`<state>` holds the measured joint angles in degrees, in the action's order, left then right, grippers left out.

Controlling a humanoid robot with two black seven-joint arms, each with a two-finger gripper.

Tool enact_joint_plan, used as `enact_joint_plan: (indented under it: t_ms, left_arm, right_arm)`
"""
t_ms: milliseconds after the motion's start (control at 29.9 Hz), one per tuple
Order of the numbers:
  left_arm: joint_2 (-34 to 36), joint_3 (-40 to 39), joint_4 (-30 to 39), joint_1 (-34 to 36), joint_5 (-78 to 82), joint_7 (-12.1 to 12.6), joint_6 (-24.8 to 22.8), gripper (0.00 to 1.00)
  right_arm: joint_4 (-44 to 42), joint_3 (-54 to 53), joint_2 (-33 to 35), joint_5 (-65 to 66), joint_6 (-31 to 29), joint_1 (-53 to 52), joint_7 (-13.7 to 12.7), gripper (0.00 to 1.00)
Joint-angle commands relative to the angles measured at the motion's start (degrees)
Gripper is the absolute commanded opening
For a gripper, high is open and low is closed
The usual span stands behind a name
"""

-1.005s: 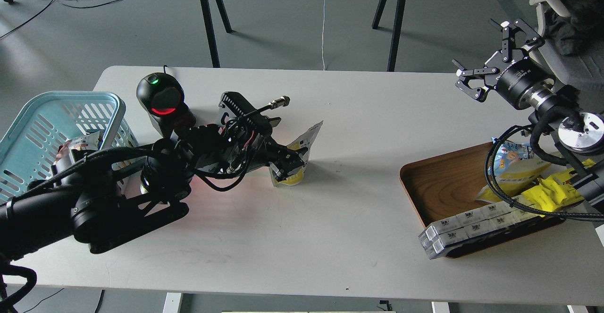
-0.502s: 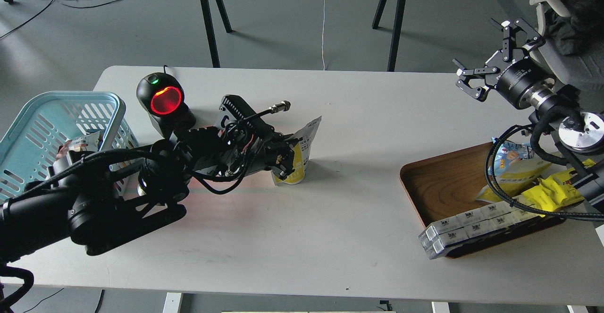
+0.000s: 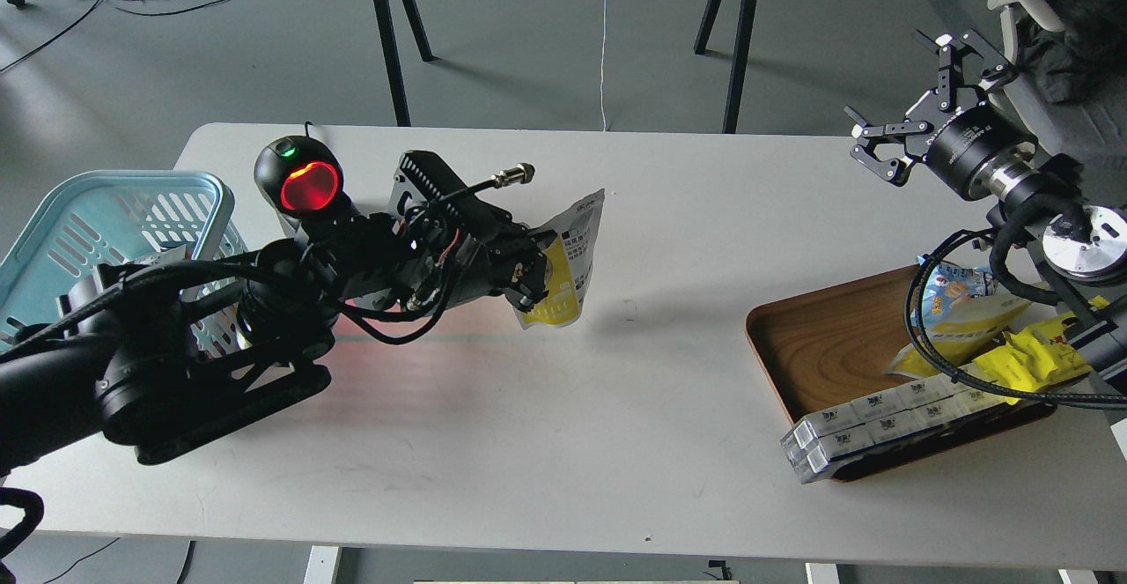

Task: Scan snack and place in basket
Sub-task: 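Lift the yellow packet with the left gripper over the scanner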

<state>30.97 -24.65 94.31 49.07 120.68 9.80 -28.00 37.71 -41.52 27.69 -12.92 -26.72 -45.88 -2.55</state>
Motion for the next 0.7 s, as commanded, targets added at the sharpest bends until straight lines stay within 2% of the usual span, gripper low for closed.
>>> enact_joint_plan:
  t_ms: [0, 100, 167, 335, 536, 670]
  left_arm:
    - [3.5, -1.2, 1.8, 4.7, -0.4, -2.1, 0.0, 0.00]
    - [5.5, -3.6, 2.5, 9.1, -1.0, -5.2, 0.0, 0.00]
    - [5.9, -5.7, 2.5, 11.3, -2.3, -6.3, 0.0, 0.00]
    - [9.0, -9.4, 3.9, 14.2, -7.1, -6.5, 0.0, 0.01]
    - [15.4, -9.8, 5.7, 13.7, -12.5, -6.5, 0.0, 0.01]
    - [18.6, -9.4, 6.8, 11.4, -12.8, -8.4, 0.0, 0.01]
  right_arm:
    - [0.0, 0.0, 0.1, 0.0, 0.0, -0.1, 0.0, 0.99]
    - [0.0, -0.1, 0.2, 0.0, 0.0, -0.2, -0.1, 0.99]
    - [0.0, -0.1, 0.3, 0.0, 0.0, -0.3, -0.1, 0.99]
    - [0.0, -0.3, 0.4, 0.0, 0.1, -0.3, -0.1, 0.99]
    - [0.0, -0.7, 0.9, -0.1, 0.3, -0.1, 0.0, 0.99]
    - [0.0, -0.7, 1.1, 0.0, 0.4, 0.3, 0.0, 0.99]
